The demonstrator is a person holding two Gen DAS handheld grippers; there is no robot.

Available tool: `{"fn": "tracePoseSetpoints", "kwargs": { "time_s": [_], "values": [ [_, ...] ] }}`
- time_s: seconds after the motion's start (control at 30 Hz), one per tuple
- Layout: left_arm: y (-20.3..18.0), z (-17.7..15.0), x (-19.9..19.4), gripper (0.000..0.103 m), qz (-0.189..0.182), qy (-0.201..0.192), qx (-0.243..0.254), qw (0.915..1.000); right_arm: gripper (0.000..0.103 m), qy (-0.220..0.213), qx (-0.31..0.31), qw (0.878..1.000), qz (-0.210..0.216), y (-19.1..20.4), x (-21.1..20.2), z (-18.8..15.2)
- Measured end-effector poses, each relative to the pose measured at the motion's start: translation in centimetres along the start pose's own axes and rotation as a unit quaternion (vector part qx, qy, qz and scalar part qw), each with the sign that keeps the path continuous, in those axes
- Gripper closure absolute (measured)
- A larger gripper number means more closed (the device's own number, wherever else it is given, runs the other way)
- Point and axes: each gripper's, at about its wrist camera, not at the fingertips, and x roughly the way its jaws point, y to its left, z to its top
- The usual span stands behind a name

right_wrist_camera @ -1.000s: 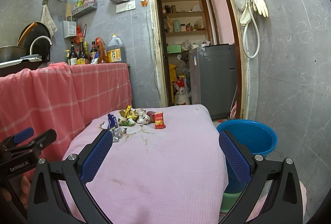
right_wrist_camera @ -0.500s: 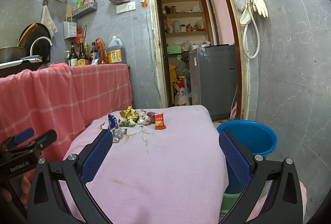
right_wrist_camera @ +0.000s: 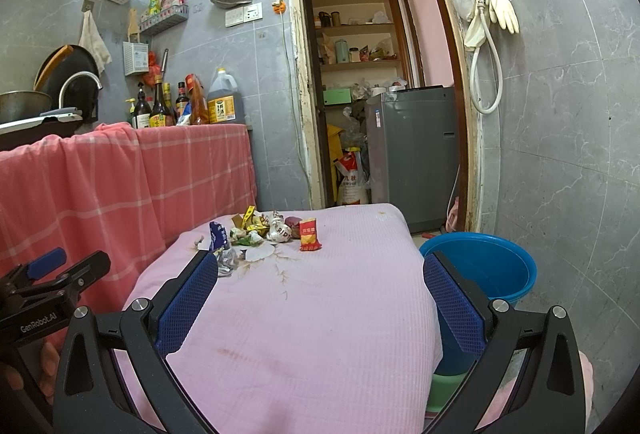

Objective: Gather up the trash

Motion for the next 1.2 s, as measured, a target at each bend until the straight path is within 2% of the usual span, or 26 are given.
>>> {"fn": "tracePoseSetpoints", "kwargs": {
  "time_s": [0.67, 0.93, 1.2],
  "values": [
    [0.3, 0.0, 0.8, 0.002, 0.009, 0.008, -0.005, 0.9999, 0.0, 0.002, -0.001, 1.0, 0.001, 0.3, 0.3, 0.7],
    [0.7, 1.5, 5.2, 0.002, 0.034, 0.035, -0.019, 0.9986, 0.0, 0.018, -0.022, 0.999, 0.019, 0.0, 5.2, 2.0],
    [2.0, 3.5, 12.3, 0.002, 0.01, 0.079, -0.057, 0.9952, 0.0, 0.041, -0.024, 0.998, 0.037, -1.5, 11.8, 3.2]
  ]
}}
